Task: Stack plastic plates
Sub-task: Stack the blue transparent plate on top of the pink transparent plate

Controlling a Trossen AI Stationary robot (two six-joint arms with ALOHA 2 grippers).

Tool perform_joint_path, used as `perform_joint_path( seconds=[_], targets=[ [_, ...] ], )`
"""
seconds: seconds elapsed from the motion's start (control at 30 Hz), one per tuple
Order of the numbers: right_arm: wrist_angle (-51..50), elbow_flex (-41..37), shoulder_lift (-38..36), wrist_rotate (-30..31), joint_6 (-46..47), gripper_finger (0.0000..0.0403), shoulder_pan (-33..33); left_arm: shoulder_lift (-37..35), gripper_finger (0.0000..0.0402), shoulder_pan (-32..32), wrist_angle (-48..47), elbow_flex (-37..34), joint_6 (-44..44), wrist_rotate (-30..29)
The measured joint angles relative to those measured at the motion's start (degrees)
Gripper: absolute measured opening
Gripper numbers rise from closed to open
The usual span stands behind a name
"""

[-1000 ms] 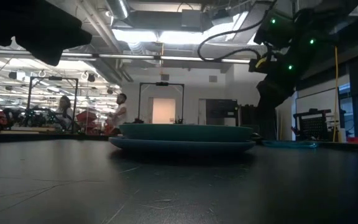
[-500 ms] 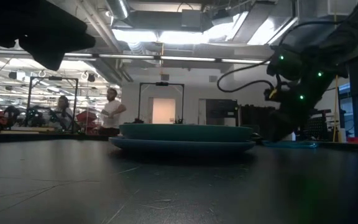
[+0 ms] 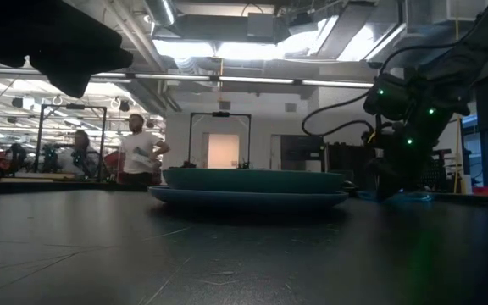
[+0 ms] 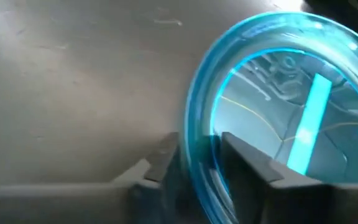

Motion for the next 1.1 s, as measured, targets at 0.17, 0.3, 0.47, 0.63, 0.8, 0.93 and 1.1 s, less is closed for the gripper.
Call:
perform_joint_path(
  seconds=[0.17, 0.3, 0.47, 0.63, 0.8, 0.93, 1.1],
  targets=[
    [1.2, 0.0, 0.9, -0.8, -1.3, 0.0041, 0.1, 0.0, 0.0112, 0.0, 0.0, 0.0, 0.0, 1.0],
    [1.5, 0.0, 0.9, -0.1, -2.3, 0.0009, 0.1, 0.0, 0.0112, 0.1, 0.0, 0.0, 0.0, 1.0],
    [1.9, 0.0, 0.1, 0.1, -2.8, 0.0012, 2.2, 0.0, 0.0112, 0.1, 0.0, 0.0, 0.0, 1.0],
    [0.1, 3.6, -2.6, -1.5, -3.1, 0.0005, 7.7, 0.0, 0.0112, 0.2, 0.1, 0.0, 0.0, 1.1],
    [-0.9, 8.3, -3.4, 0.0, -3.3, 0.0002, 15.0, 0.0, 0.0112, 0.9, 0.1, 0.0, 0.0, 1.1],
    [-0.4, 11.9, -3.5, 0.3, -4.2, 0.0001, 20.6, 0.0, 0.0112, 0.9, -0.1, 0.0, 0.3, 1.1],
    [1.1, 14.5, -3.5, 0.5, -5.0, 0.0001, 27.3, 0.0, 0.0112, 0.9, -0.1, 0.0, 0.4, 1.1]
  ],
)
